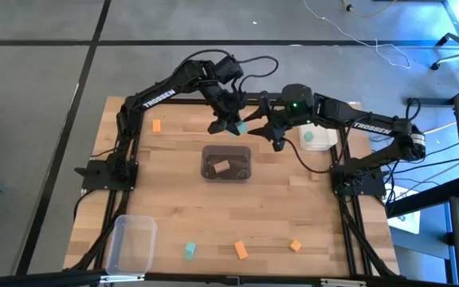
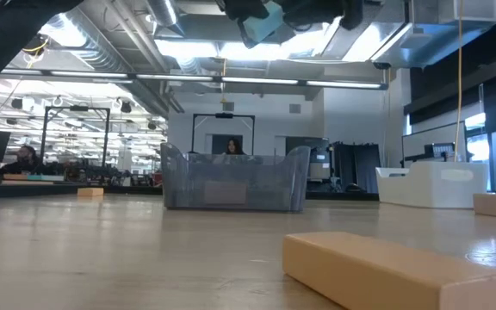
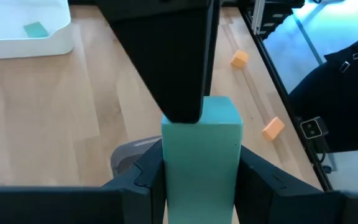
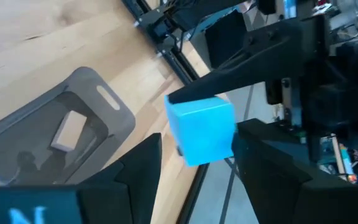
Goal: Sort & place blocks by color
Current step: Put the top blue block into the white bin
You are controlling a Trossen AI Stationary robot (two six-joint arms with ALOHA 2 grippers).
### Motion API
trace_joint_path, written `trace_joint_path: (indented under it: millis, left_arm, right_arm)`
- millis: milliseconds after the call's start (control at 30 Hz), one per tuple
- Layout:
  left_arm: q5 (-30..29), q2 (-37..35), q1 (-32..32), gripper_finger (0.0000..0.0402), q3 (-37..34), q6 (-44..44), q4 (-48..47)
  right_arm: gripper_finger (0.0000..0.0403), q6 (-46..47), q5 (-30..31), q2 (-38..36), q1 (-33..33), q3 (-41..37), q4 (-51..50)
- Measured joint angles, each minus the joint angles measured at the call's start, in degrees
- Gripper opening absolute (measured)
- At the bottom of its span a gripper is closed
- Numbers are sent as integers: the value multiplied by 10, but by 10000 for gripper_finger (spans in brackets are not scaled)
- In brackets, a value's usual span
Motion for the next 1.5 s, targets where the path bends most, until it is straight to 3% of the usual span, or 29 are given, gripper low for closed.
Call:
trace_joint_path:
  millis: [1233,1500]
  left_arm:
    - [2,0,-5,122,0,2,-1]
    - [7,1,-4,122,0,-1,-5]
  right_arm:
    - [205,-11,-25,34,17,0,45]
    - [145,-18,-26,34,18,0,42]
